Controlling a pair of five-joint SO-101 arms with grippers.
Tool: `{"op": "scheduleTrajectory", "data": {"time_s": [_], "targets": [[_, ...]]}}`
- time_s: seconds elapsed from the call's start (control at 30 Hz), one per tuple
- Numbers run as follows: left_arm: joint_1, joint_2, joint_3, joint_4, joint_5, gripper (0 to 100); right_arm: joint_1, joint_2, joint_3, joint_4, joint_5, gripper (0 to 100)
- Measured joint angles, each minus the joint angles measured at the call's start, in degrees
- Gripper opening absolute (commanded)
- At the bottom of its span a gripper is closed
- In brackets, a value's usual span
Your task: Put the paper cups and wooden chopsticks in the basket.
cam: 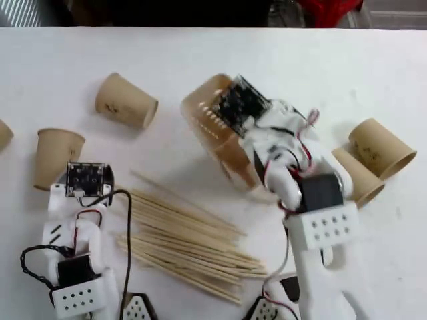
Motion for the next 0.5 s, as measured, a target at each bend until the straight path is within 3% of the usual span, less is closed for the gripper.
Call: {"op": "scheduleTrajectory", "data": {"time_s": [0.17,0.5], "targets": [[0.0,0.0,0.0,0.0,0.0,24,-1.8,7.9,-5.8,-2.3,-2.2,1.9],[0.0,0.0,0.0,0.0,0.0,24,-12.5,14.2,-10.3,-2.3,-2.4,1.9]]}}
